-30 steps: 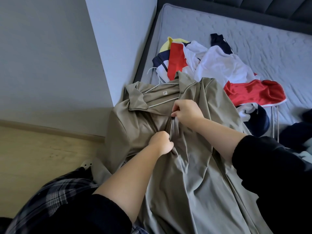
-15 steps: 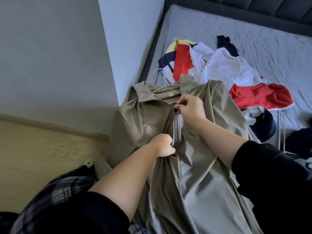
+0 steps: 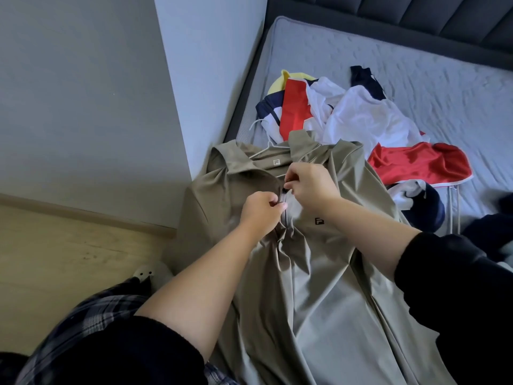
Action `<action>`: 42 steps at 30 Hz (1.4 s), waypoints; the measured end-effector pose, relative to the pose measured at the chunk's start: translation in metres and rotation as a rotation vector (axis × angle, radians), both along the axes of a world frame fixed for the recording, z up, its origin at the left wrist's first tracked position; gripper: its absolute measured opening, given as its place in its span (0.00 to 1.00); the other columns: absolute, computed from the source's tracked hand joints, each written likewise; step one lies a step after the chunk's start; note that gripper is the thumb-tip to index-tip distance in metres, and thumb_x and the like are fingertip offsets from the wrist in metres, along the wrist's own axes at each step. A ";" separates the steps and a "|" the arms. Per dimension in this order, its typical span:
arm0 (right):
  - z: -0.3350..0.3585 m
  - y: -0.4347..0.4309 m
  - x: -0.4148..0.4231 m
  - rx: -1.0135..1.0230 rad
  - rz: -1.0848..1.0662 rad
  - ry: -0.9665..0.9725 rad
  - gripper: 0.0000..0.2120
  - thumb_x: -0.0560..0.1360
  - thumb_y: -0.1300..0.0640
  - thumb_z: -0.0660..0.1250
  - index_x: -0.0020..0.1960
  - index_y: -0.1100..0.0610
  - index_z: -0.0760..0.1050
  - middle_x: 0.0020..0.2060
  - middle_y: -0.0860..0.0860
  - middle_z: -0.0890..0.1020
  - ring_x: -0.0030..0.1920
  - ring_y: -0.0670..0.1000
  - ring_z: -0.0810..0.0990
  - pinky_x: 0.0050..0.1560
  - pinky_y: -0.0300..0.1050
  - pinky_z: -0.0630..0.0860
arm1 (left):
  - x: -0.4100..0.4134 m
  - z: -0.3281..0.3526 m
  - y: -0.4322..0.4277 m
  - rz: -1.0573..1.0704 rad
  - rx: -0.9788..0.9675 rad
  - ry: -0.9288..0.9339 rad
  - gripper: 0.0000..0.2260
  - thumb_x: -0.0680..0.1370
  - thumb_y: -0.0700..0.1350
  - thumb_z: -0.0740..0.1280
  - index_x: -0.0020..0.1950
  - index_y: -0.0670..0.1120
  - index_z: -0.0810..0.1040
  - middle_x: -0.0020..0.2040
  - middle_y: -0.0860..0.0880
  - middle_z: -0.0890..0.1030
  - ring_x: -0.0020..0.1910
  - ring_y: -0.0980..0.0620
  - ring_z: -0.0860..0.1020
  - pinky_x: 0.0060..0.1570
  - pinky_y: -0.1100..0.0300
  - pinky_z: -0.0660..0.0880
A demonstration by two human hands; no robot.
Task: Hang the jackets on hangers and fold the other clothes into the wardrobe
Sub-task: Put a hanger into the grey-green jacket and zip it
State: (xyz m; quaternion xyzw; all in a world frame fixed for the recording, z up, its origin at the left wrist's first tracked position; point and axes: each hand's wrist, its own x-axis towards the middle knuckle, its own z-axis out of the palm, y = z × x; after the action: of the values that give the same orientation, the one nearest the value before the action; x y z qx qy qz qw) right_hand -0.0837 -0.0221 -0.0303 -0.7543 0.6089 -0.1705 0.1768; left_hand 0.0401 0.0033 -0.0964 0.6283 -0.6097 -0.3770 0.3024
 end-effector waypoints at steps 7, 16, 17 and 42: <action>0.013 -0.018 0.010 -0.199 -0.175 -0.058 0.03 0.74 0.66 0.65 0.44 0.61 0.76 0.39 0.50 0.80 0.40 0.48 0.74 0.42 0.43 0.67 | 0.014 -0.011 0.003 -0.119 0.101 -0.082 0.22 0.74 0.43 0.69 0.28 0.46 0.59 0.26 0.49 0.62 0.31 0.49 0.63 0.33 0.58 0.60; 0.044 -0.023 0.016 -0.009 -0.054 -0.288 0.07 0.74 0.68 0.66 0.39 0.58 0.73 0.31 0.50 0.78 0.31 0.50 0.78 0.38 0.45 0.77 | 0.012 0.005 0.001 0.063 0.034 -0.030 0.20 0.73 0.54 0.70 0.30 0.47 0.66 0.26 0.52 0.69 0.29 0.51 0.70 0.30 0.58 0.64; 0.046 -0.020 0.016 -0.011 -0.026 -0.287 0.08 0.74 0.68 0.66 0.39 0.58 0.73 0.31 0.48 0.78 0.31 0.50 0.78 0.39 0.44 0.77 | 0.010 0.014 -0.004 0.120 -0.003 0.012 0.18 0.73 0.55 0.70 0.30 0.48 0.67 0.27 0.53 0.70 0.30 0.54 0.70 0.30 0.60 0.64; -0.008 -0.014 0.030 -0.240 -0.033 -0.070 0.03 0.73 0.65 0.66 0.43 0.61 0.79 0.39 0.53 0.84 0.41 0.57 0.80 0.42 0.54 0.76 | 0.021 0.003 -0.006 -0.099 0.068 -0.105 0.21 0.79 0.44 0.63 0.29 0.45 0.58 0.28 0.49 0.63 0.31 0.50 0.64 0.35 0.57 0.61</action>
State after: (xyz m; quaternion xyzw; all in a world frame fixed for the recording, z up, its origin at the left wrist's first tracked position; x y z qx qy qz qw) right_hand -0.0537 -0.0361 -0.0380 -0.7534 0.5901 -0.2712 0.1035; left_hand 0.0613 -0.0026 -0.0930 0.6260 -0.6419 -0.3787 0.2294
